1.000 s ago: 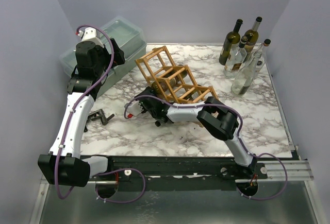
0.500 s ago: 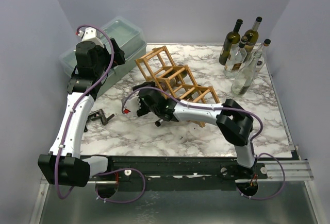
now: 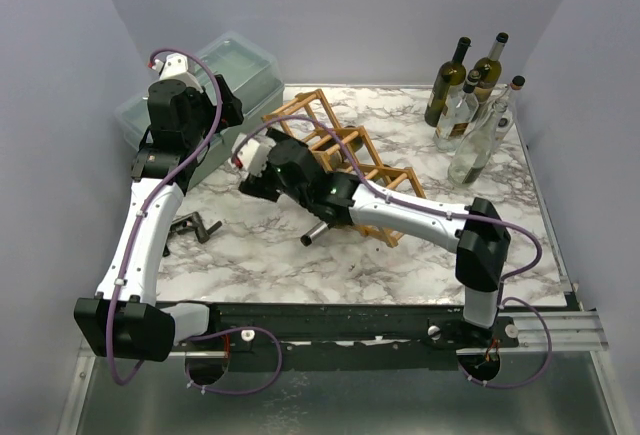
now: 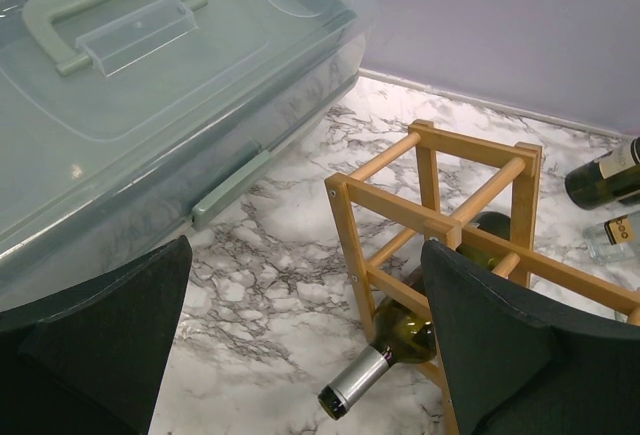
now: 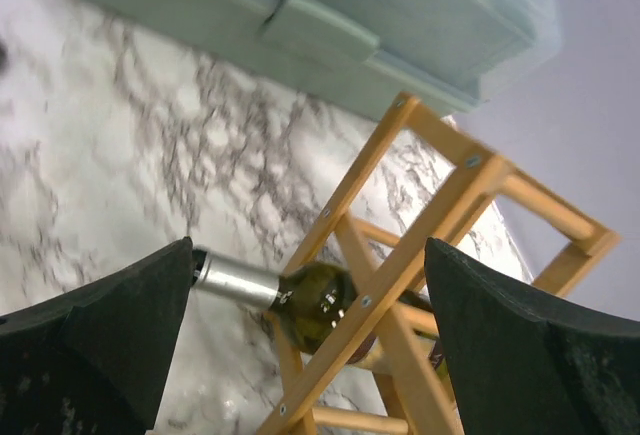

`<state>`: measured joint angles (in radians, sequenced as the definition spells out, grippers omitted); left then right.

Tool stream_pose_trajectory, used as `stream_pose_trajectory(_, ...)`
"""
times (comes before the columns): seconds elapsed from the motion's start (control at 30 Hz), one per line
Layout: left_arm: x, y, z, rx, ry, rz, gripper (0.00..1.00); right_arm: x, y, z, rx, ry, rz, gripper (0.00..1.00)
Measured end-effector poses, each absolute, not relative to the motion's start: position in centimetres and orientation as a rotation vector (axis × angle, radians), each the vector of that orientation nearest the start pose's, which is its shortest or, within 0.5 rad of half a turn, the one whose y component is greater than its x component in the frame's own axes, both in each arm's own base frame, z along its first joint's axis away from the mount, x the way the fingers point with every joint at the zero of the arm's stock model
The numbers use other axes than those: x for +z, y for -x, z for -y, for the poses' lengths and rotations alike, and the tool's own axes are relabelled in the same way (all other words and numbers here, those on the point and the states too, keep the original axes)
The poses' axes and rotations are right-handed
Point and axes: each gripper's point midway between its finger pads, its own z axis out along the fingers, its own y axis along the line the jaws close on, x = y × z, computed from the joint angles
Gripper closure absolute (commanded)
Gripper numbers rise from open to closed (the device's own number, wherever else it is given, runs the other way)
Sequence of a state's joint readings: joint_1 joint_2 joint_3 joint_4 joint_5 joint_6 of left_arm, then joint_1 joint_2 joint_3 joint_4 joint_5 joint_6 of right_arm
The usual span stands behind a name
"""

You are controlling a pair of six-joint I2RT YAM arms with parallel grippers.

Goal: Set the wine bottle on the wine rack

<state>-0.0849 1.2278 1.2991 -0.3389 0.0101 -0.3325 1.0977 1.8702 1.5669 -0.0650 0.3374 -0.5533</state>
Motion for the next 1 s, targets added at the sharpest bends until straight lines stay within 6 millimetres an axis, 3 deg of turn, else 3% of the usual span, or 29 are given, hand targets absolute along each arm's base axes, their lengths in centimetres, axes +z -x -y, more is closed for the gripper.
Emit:
stream_pose_trajectory(0.17,33.6,-39.9,4.9,-0.301,0.221,-1.836,0.02,28.8,-34.2,-46.0,0.11,0.989,-1.559,0.0)
stream_pose_trajectory(0.3,33.6,-39.9,5.0,-0.302,0.221,-1.836,0.02,30.3,-35.9,-44.3,0.143,0.844,-1.647,0.04)
stream_pose_trajectory(0.53,33.6,-39.9,5.0,-0.302,0.221,-1.835,0.01,28.0,-38.4,-40.5,0.127,0.75,-1.808,0.19)
stream_pose_trajectory(0.6,33.6,-39.9,5.0,-0.302,0.22,-1.835,0.02,27.4,-38.4,-40.3,0.138,0.754,-1.83,0.24)
stream_pose_trajectory(0.83,33.6,-39.8,5.1,-0.304,0.217,-1.836,0.01,23.7,-38.3,-38.7,0.148,0.821,-1.935,0.29)
stream_pose_trajectory(1.0,33.6,-39.8,5.3,-0.306,0.214,-1.836,0.01,23.0,-38.4,-37.4,0.167,0.874,-1.974,0.37)
